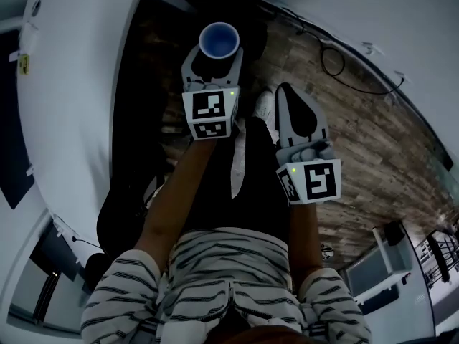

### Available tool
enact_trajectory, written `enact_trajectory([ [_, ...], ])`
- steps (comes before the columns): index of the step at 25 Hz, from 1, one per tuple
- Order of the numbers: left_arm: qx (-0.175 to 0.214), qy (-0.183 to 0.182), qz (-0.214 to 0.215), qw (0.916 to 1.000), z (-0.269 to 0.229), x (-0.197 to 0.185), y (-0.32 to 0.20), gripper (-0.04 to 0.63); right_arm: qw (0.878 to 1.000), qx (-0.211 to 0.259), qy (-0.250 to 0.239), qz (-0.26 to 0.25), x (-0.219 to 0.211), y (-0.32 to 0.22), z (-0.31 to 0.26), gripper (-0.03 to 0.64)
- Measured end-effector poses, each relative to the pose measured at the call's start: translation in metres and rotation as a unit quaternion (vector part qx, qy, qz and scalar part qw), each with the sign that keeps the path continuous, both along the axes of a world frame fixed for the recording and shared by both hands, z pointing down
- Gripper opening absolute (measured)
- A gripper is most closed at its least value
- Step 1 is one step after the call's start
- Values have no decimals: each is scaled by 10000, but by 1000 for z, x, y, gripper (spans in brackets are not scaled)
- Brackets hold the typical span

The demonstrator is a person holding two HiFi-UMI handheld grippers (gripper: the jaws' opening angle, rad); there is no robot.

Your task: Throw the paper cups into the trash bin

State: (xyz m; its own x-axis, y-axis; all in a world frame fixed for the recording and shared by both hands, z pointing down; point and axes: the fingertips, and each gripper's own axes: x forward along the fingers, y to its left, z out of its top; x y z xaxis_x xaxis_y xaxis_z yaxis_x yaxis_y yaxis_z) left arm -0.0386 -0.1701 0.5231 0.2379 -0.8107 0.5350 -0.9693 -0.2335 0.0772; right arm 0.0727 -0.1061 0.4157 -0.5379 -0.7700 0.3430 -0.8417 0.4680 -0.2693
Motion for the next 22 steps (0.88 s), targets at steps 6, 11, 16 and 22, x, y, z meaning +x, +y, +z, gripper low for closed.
enact_trajectory([
  [6,-164,-339,247,9990,56,6,-4,300,10000,-67,33,-21,-2,-6,33,9],
  [11,-409,-475,276,9976,104,6,-10,301,9996,-239,55,122,3,-11,62,9],
  [16,-497,-587,351,9964,144,11,-17,301,9993,-300,119,214,11,-16,84,9],
  [22,-682,-674,583,9937,195,25,-26,301,9985,-396,91,379,22,-24,104,9],
])
